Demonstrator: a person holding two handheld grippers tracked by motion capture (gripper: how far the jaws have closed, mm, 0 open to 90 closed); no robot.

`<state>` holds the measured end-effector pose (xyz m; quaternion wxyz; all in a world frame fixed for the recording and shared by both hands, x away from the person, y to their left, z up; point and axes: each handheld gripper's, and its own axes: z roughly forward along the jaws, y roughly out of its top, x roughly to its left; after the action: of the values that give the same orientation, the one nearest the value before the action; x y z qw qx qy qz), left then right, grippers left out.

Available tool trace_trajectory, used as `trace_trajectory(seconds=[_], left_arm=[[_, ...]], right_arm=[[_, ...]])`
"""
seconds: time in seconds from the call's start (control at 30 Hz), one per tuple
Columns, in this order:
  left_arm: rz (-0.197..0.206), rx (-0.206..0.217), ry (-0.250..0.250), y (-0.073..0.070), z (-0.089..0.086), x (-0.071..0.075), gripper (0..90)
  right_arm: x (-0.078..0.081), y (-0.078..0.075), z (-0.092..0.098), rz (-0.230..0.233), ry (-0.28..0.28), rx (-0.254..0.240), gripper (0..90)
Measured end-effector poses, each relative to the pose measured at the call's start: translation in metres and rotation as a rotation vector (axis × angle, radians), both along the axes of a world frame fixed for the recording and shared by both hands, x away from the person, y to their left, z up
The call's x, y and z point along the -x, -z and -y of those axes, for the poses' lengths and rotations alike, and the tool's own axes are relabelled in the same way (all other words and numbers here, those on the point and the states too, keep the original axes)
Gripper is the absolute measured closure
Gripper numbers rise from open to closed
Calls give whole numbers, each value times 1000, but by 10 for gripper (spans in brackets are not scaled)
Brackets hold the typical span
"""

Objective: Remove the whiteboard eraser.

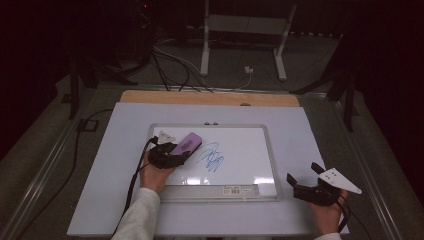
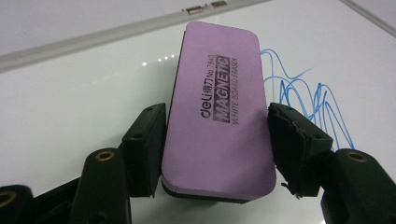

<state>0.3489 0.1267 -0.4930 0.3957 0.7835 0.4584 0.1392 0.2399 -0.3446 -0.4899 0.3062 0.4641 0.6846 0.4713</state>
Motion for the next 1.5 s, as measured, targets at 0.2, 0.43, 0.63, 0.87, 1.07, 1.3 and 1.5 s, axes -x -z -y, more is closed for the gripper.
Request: trace_trajectory(seconds=[0.2, 0.43, 0.63, 0.87, 1.07, 1.3, 1.5], left_arm=[[-25, -23, 15, 7, 7, -4, 410], [0, -12, -13, 7, 9, -9, 267], [3, -57, 6, 5, 21, -15, 264], [-4, -113, 5, 9, 31, -21, 389], [-7, -127, -32, 9, 27, -25, 415], [-16, -118, -58, 9, 27, -29, 417], [-19, -118, 16, 8, 45, -21, 418]], right_arm=[[0, 0, 0, -1, 1, 0, 3], [-1, 1, -1, -3, -2, 0, 3], [-1, 1, -1, -2, -4, 3, 3], [0, 0, 0, -1, 0, 1, 3], [0, 0, 1, 1, -1, 1, 3], [-1, 1, -1, -5, -2, 2, 3], [-1, 1, -1, -5, -3, 4, 3]])
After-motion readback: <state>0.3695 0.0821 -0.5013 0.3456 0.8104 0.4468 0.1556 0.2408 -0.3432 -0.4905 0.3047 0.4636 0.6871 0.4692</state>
